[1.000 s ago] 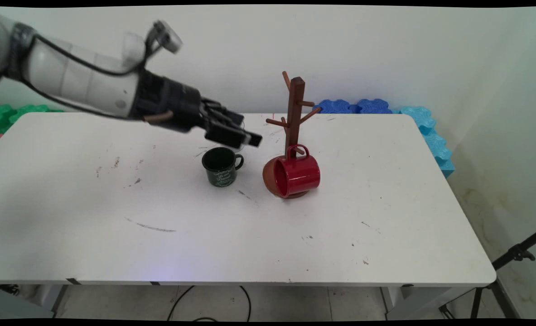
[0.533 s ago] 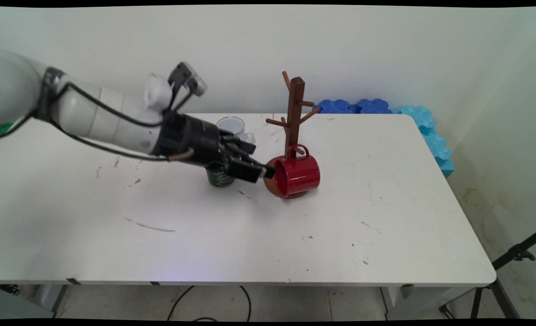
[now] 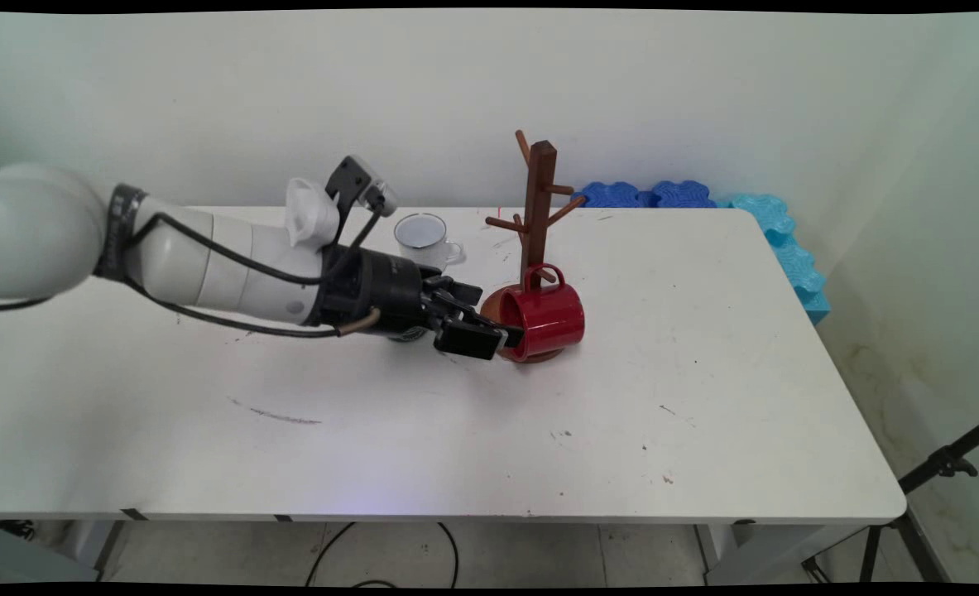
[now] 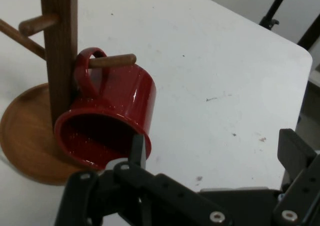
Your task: Pick up the red mug from the rack
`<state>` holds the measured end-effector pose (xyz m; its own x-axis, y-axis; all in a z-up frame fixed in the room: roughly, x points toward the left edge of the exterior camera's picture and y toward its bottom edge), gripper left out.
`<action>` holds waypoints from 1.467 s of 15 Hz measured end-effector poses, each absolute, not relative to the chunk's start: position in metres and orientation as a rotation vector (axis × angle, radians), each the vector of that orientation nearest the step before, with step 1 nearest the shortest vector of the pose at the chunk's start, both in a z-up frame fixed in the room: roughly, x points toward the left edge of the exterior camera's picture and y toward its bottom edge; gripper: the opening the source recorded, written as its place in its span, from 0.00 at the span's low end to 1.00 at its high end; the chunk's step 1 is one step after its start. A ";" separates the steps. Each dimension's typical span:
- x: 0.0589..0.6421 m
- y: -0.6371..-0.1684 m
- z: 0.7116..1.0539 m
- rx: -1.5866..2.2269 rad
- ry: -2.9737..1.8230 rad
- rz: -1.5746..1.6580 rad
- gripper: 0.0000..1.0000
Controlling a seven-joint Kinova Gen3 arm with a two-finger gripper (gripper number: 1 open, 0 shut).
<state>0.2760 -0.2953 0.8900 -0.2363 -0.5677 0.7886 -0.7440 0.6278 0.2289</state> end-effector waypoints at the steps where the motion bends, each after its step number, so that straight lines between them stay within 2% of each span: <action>1: 0.276 -0.294 0.887 1.045 -1.917 0.245 1.00; 12: 0.284 -0.288 0.846 1.186 -1.812 0.281 1.00; 22: 0.268 -0.313 0.796 1.185 -1.734 0.241 1.00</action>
<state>0.2677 -0.3131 0.7962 -0.0398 -0.5998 0.7991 -0.7950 0.5035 0.3383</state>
